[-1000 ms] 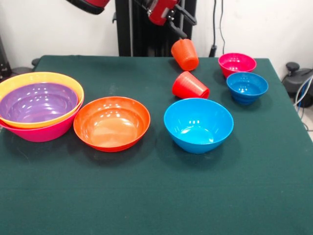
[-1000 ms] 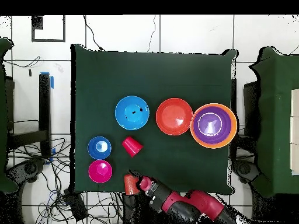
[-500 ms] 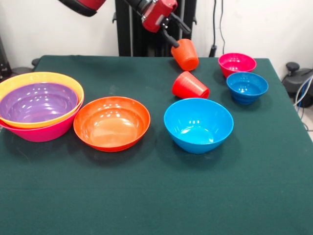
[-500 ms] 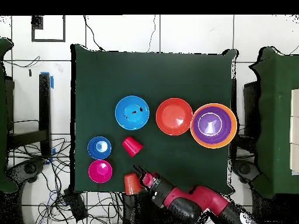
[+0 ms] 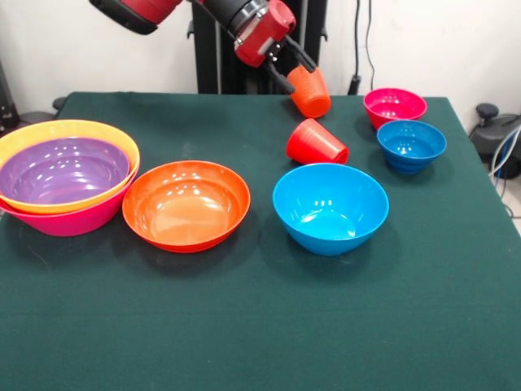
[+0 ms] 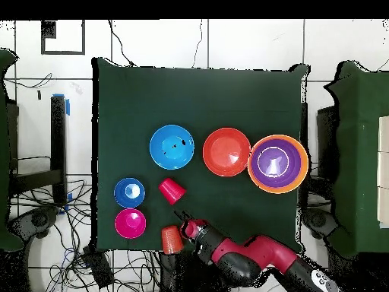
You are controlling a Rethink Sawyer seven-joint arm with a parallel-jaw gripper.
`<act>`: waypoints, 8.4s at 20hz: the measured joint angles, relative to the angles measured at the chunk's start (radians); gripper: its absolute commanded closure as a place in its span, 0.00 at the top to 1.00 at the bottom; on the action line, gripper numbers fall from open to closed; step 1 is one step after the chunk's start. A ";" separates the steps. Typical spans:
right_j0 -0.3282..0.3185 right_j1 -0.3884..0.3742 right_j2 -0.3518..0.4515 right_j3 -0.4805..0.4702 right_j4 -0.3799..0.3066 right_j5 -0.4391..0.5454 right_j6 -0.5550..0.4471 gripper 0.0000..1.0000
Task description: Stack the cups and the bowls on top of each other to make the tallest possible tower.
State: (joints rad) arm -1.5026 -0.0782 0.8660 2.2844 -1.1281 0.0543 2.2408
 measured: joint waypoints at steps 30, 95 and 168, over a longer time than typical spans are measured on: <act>0.076 -0.048 -0.051 -0.095 -0.183 -0.192 0.000 1.00; 0.334 -0.005 -0.180 -0.249 -0.155 -0.624 0.000 1.00; 0.481 0.143 -0.488 -0.340 -0.030 -1.037 0.102 1.00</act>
State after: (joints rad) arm -1.0220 0.0649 0.3785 1.9442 -1.1585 -0.9825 2.3430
